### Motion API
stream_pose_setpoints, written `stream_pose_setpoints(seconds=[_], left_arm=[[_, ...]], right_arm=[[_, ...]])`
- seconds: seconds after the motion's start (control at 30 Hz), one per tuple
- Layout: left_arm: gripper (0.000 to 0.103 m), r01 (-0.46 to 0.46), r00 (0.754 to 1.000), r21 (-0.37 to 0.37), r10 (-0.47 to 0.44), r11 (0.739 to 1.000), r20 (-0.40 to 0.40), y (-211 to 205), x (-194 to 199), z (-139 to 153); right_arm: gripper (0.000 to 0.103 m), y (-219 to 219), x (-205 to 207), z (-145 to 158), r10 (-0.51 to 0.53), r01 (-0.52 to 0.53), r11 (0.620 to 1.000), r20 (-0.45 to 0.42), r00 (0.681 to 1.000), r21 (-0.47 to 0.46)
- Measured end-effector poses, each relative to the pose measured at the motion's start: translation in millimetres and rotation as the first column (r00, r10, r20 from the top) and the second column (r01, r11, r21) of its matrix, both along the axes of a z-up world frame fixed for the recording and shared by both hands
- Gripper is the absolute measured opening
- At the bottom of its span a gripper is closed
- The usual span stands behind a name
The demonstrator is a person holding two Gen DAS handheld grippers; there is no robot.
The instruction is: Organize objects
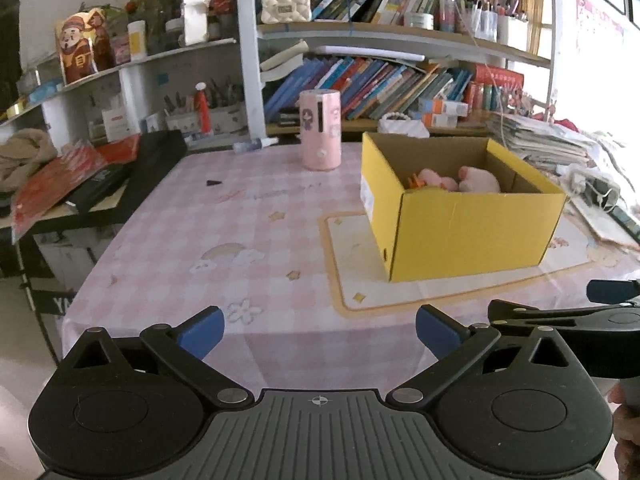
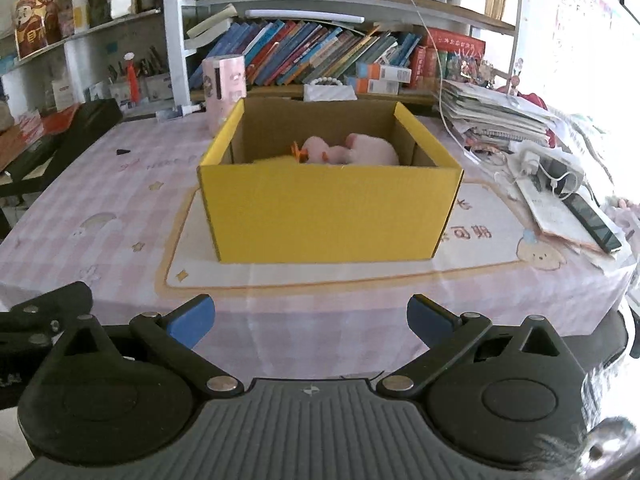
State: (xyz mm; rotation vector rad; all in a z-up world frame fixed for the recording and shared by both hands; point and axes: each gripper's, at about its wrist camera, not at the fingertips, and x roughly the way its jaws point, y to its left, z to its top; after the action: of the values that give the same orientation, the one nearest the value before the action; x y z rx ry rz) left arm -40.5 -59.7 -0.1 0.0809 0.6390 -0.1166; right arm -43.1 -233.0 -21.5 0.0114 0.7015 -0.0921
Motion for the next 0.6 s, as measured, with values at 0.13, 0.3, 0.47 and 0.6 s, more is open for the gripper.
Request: stream_pose_setpoints(seconds=[0.13, 0.3, 0.47, 0.6], left_arm=[[0.103, -0.03, 0.999, 0.014, 0.03, 0.999, -0.017, 9, -6, -4], [0.103, -0.068, 0.998, 0.059, 0.069, 0.996, -0.014, 16, -12, -8], [0.103, -0.074, 0.997, 0.068, 0.074, 0.995, 0.004, 19, -16, -6], [0.103, -0.079, 0.997, 0.069, 0.078, 0.994, 0.018, 21, -17, -5]], right_arm=[[0.103, 9, -11, -3, 0.007, -0.007, 1.0, -0.01, 1.0, 0.006], [0.103, 19, -19, -5, 0.016, -0.016, 1.0, -0.013, 1.0, 0.0], [0.103, 25, -22, -5, 0.019, -0.019, 1.0, -0.005, 1.0, -0.005], [0.103, 28, -23, -4, 0.013, -0.013, 1.0, 0.004, 1.0, -0.009]])
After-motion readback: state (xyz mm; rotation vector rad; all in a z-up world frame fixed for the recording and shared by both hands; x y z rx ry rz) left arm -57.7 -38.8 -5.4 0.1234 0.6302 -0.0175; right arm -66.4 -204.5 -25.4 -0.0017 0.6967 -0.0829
